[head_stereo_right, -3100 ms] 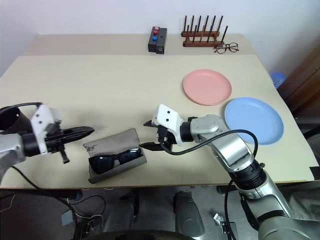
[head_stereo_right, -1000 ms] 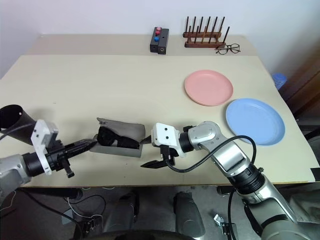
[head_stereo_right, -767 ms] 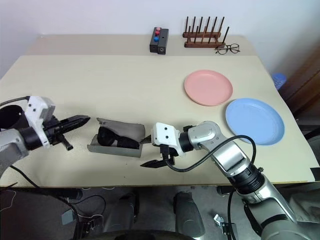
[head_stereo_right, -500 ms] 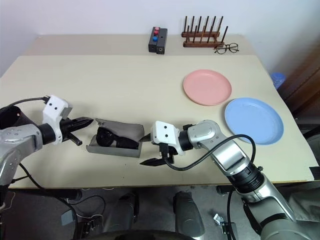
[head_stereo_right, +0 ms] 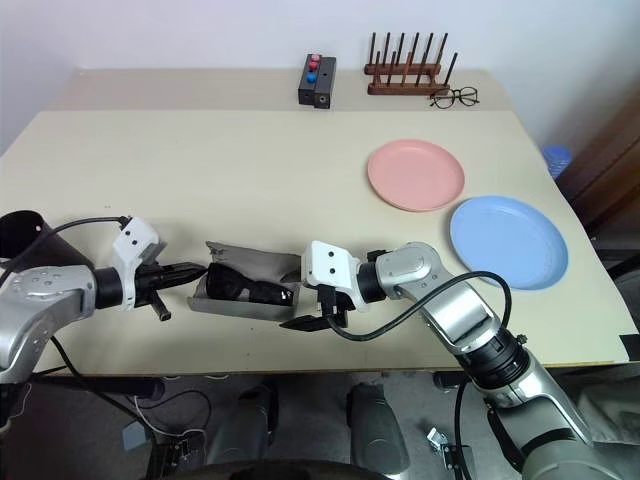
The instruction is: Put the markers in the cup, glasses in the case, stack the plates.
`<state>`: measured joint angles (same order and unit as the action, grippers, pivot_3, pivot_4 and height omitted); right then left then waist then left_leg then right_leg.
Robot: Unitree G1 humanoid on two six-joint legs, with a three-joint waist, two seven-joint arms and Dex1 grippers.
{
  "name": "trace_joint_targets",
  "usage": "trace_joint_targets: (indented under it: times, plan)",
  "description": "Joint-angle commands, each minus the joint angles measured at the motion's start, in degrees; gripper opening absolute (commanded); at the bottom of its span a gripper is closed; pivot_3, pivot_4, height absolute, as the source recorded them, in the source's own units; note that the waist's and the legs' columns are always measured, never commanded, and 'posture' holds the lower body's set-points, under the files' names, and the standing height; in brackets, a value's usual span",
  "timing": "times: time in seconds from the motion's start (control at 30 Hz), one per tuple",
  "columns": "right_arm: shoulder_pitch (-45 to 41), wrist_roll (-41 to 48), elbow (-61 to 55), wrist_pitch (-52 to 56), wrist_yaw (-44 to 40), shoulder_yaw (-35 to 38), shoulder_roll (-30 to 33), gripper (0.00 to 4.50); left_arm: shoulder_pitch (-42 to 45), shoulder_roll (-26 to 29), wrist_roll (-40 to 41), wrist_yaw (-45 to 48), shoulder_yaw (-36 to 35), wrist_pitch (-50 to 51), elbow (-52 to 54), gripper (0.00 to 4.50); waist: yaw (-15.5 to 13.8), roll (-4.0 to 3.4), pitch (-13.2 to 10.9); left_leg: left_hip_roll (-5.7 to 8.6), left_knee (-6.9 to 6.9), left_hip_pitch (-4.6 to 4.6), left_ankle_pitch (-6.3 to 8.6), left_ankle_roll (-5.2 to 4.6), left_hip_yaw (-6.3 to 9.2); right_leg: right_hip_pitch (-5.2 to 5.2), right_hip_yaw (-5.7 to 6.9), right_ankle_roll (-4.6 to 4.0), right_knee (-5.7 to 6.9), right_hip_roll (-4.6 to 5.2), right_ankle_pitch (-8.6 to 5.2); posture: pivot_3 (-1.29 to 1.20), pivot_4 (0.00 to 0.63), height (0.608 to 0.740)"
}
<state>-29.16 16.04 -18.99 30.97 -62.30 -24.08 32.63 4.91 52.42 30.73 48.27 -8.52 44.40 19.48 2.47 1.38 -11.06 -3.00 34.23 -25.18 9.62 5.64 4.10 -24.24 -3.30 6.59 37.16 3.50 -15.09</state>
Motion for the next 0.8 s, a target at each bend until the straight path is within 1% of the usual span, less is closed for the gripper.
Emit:
trace_joint_targets:
  times: [0.03, 0.17, 0.3, 0.37, 0.5, 0.63, 0.73, 0.8]
  plan:
    - [0.0, 0.8, -2.2, -0.1, 0.1, 1.0, -0.1, 3.53, -1.0, 1.3, 0.4, 1.2, -4.3, -1.6, 1.4, 0.03, 0.0, 0.0, 0.0, 0.0, 0.0, 0.0, 0.0, 0.0, 0.0, 0.0, 0.0, 0.0, 0.01, 0.0, 0.0, 0.0, 0.15, 0.74]
    - [-0.1, 0.8, -1.9, -0.3, -0.1, 0.9, -0.2, 3.53, -0.3, 1.0, 0.3, 0.7, -7.4, -2.1, -0.4, 0.03, -0.1, 0.0, 0.0, 0.01, 0.01, 0.0, 0.0, 0.0, 0.0, 0.02, 0.0, 0.0, -0.01, 0.02, 0.0, 0.0, 0.15, 0.74]
    - [-0.3, 0.7, -1.6, -0.6, -0.2, 0.8, -0.4, 3.53, 4.1, -1.0, -0.6, -2.6, -8.0, -3.0, -3.6, 0.03, -0.2, 0.0, 0.0, 0.01, 0.01, 0.0, 0.0, 0.0, 0.0, 0.01, 0.0, 0.0, 0.0, 0.01, 0.0, 0.0, 0.15, 0.74]
    - [-0.5, 0.5, -1.4, -0.8, -0.1, 0.6, -0.7, 3.53, 6.4, -1.9, -1.5, -3.0, -6.1, -4.1, -4.2, 0.03, -0.2, 0.01, 0.0, 0.01, 0.02, 0.0, 0.0, 0.0, 0.0, 0.03, 0.0, 0.01, 0.0, 0.01, 0.01, 0.0, 0.15, 0.74]
    - [-0.6, 0.3, -1.1, -0.9, 0.1, 0.5, -1.0, 3.53, 8.8, -2.6, -2.3, -1.1, -2.0, -5.4, -3.8, 0.03, -0.1, 0.0, 0.0, 0.01, 0.01, 0.0, 0.0, 0.0, 0.0, 0.03, 0.0, 0.03, 0.0, 0.0, 0.01, 0.0, 0.15, 0.74]
    - [-0.6, 0.2, -1.2, -0.8, 0.4, 0.6, -1.1, 3.53, 9.3, -0.6, -2.8, 4.9, 3.0, -6.5, -2.9, 0.03, 0.0, 0.0, 0.0, 0.01, 0.01, 0.0, 0.0, 0.0, 0.0, 0.02, 0.0, 0.03, 0.01, -0.01, 0.01, 0.0, 0.15, 0.74]
    - [-0.4, 0.2, -1.4, -0.7, 0.6, 0.7, -1.0, 3.53, 9.9, 0.2, -4.0, 6.7, 5.0, -7.3, -3.6, 0.03, 0.0, 0.0, 0.0, 0.0, 0.0, 0.0, 0.0, 0.0, 0.0, 0.01, 0.0, 0.02, 0.02, -0.03, 0.01, 0.0, 0.15, 0.74]
    - [-0.3, 0.2, -1.5, -0.6, 0.8, 0.8, -0.9, 3.53, 11.5, -0.2, -6.7, 6.4, 7.2, -9.3, -5.8, 0.03, -0.1, 0.0, 0.0, 0.0, 0.01, 0.0, 0.0, 0.0, 0.0, 0.01, 0.0, 0.02, 0.02, -0.02, 0.01, 0.0, 0.15, 0.74]
